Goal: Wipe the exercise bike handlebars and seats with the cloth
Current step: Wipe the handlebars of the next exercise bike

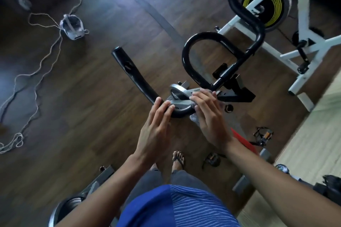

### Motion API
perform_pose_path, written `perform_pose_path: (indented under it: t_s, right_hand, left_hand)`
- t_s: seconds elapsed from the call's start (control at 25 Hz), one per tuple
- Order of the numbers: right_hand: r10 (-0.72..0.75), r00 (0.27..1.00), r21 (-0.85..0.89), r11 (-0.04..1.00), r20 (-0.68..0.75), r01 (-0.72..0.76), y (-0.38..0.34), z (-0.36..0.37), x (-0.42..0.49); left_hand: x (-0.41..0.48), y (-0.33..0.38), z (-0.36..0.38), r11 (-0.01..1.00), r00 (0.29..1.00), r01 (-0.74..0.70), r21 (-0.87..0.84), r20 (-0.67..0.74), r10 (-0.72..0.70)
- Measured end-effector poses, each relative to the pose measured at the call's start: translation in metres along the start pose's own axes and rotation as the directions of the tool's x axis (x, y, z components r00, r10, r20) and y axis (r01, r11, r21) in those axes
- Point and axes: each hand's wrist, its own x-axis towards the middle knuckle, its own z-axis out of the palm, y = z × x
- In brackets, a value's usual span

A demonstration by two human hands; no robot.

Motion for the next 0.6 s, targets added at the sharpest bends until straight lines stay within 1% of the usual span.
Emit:
perform_pose_path:
  t_s: [0.08, 0.2, 0.28, 0.36, 0.44, 0.52, 0.6]
  right_hand:
    - [-0.065, 0.998, -0.005, 0.998, 0.028, 0.065, 0.01, -0.005, 0.005]
    - [0.045, 0.999, 0.036, 0.998, -0.011, -0.045, 0.007, 0.0, 0.008]
    - [0.019, 1.0, 0.046, 0.999, 0.008, -0.019, 0.001, 0.003, 0.002]
    - [-0.021, 0.999, 0.011, 1.0, 0.035, 0.021, 0.008, -0.002, 0.002]
    - [0.028, 0.999, -0.024, 0.999, 0.03, -0.027, 0.013, -0.005, 0.004]
    - [0.073, 0.996, 0.021, 0.997, 0.054, -0.074, 0.007, 0.0, -0.001]
    - [0.08, 0.995, 0.098, 0.992, 0.063, -0.086, -0.001, 0.006, -0.008]
  left_hand:
    - [0.001, -0.001, 0.002, 1.0, 1.0, 0.005, 0.011, -0.012, -0.005]
    - [0.001, -0.003, 0.003, 0.999, 1.0, -0.005, 0.044, -0.013, 0.006]
    - [0.001, -0.004, 0.004, 0.998, 1.0, -0.011, 0.057, -0.013, 0.012]
    - [0.0, -0.006, 0.004, 0.998, 1.0, -0.02, 0.052, -0.011, 0.021]
    - [0.0, -0.009, 0.005, 0.998, 1.0, -0.03, 0.049, 0.002, 0.03]
    - [0.0, -0.009, 0.005, 0.998, 0.999, -0.032, 0.057, 0.011, 0.031]
    - [-0.001, -0.01, 0.005, 0.998, 0.999, -0.032, 0.054, 0.008, 0.032]
